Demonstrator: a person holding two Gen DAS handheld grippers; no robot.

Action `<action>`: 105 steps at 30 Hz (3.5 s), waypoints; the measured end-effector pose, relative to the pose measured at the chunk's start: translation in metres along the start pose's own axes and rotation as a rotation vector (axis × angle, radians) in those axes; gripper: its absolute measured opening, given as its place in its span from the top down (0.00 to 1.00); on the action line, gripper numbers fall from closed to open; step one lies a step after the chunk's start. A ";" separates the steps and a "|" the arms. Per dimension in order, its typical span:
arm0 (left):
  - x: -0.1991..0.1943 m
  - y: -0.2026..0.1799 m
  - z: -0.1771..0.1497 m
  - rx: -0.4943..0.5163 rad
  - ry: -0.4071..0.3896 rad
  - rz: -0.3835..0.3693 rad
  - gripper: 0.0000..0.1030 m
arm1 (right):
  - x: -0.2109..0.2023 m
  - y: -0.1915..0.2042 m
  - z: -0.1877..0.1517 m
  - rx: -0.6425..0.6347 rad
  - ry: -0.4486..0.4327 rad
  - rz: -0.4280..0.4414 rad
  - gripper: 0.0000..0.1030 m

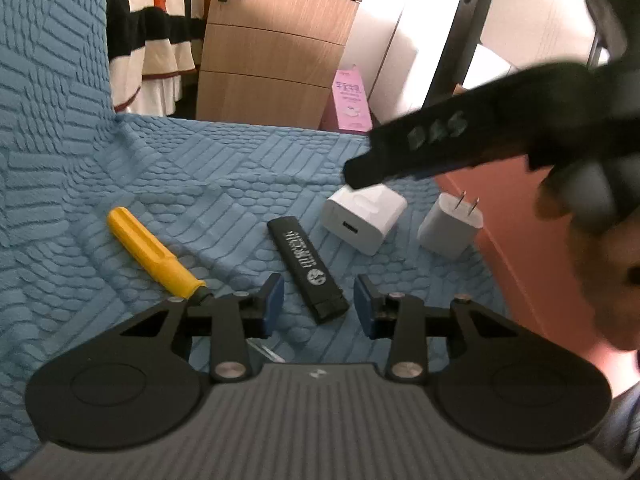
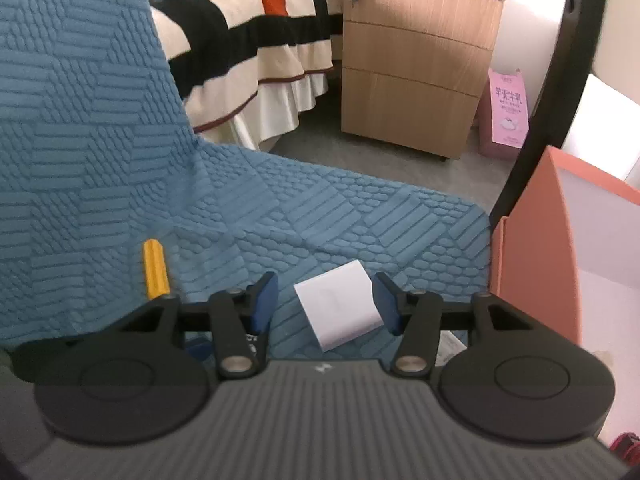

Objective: Organize rigid objects
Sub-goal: 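Move right gripper onto white square charger and close on it, then grasp and lift black USB stick with left gripper while right gripper holds charger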

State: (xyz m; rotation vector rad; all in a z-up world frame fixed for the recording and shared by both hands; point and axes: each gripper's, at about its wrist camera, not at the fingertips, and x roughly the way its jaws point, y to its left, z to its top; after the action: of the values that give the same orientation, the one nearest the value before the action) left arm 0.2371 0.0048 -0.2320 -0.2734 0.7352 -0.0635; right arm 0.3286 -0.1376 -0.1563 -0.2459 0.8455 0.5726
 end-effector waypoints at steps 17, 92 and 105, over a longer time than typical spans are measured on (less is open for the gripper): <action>0.013 0.003 0.000 -0.011 0.013 0.017 0.62 | 0.038 0.013 -0.005 -0.169 0.044 -0.085 0.45; -0.020 -0.008 -0.018 0.150 0.171 0.015 0.61 | -0.041 0.061 -0.111 -0.137 0.150 -0.124 0.47; -0.018 -0.004 -0.013 0.105 0.173 0.055 0.73 | -0.036 0.059 -0.108 -0.089 0.123 -0.144 0.47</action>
State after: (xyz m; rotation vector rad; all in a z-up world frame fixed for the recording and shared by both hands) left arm 0.2149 0.0004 -0.2282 -0.1487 0.9082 -0.0740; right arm 0.2081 -0.1486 -0.1973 -0.4233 0.9142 0.4640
